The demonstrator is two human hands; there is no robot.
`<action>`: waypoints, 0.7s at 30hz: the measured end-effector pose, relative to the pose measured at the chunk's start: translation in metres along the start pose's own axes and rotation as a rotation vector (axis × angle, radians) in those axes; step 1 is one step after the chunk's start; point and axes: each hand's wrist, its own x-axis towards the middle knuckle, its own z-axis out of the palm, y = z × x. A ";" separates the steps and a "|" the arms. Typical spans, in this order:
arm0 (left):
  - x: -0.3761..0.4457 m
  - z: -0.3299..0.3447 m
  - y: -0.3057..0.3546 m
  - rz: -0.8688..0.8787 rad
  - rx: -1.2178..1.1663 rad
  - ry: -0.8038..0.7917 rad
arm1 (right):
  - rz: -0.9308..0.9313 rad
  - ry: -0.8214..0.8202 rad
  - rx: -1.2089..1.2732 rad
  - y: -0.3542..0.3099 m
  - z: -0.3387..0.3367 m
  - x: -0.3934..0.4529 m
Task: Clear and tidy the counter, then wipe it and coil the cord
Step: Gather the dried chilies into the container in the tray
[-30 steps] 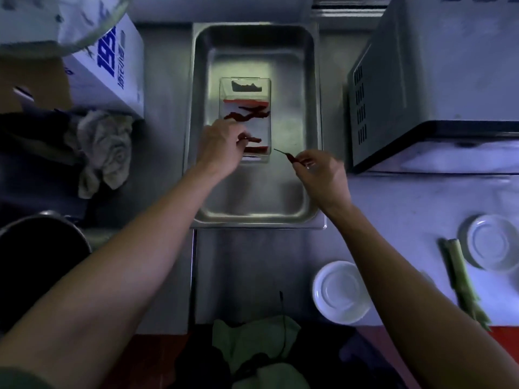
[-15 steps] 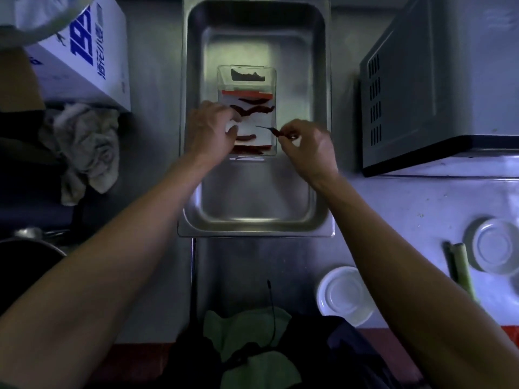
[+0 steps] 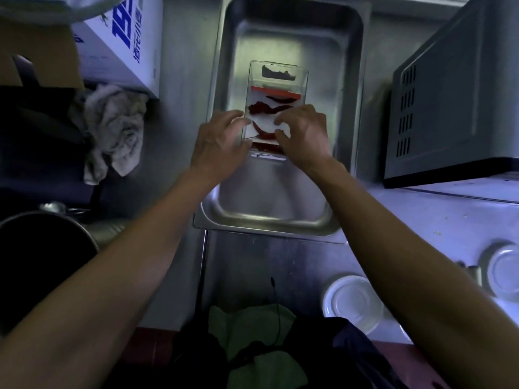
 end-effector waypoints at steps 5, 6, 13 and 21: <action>-0.014 0.003 0.016 0.118 0.076 -0.036 | 0.053 0.014 0.036 0.002 -0.007 -0.037; -0.017 0.003 0.019 0.127 0.086 -0.051 | 0.062 0.017 0.045 0.001 -0.008 -0.045; -0.043 0.006 0.031 0.176 0.134 -0.103 | 0.111 -0.008 0.040 -0.008 -0.010 -0.100; -0.068 0.027 0.062 0.308 0.112 -0.189 | 0.296 0.067 0.211 -0.002 -0.006 -0.156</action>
